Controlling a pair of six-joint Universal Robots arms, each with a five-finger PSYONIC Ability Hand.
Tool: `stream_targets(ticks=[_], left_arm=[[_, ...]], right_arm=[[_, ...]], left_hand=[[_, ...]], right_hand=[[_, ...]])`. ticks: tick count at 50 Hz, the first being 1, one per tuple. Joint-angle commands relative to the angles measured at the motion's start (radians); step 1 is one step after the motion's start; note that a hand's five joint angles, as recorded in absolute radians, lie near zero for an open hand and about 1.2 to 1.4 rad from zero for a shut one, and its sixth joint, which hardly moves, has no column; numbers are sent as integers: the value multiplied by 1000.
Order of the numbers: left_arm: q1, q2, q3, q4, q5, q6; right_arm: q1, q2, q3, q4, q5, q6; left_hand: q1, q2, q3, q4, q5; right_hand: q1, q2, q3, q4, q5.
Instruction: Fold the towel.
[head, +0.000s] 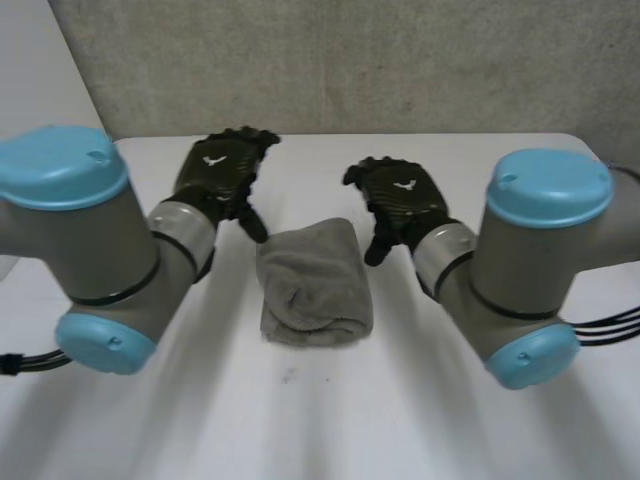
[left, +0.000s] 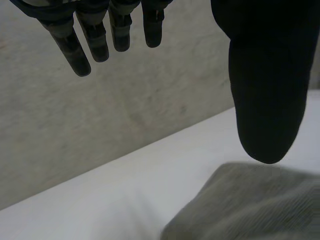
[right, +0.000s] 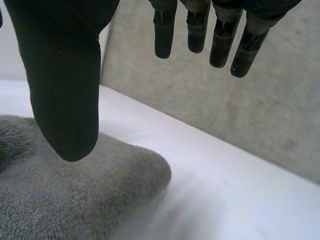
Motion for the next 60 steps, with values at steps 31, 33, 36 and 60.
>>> stream_targets(ticks=[31, 33, 36, 60], left_arm=[[-36, -239, -28, -69, -4, 68], [-36, -228, -22, -70, -4, 67], [-36, -189, -10, -72, -7, 67], [200, 429, -65, -264, -3, 58]], right_arm=[[-30, 348, -348, 321, -87, 67], [-30, 326, -347, 319, -87, 67], [-28, 268, -345, 317, -93, 68], [-158, -375, -28, 241, 181, -67]], left_hand=[[18, 20, 20, 20, 0], [18, 20, 20, 20, 0], [18, 20, 20, 20, 0], [3, 6, 6, 5, -14]], right_hand=[[-105, -90, -61, -76, -86], [-105, -90, -61, -76, -86], [-105, -90, -61, -76, -86], [-105, -90, -61, -76, -86]])
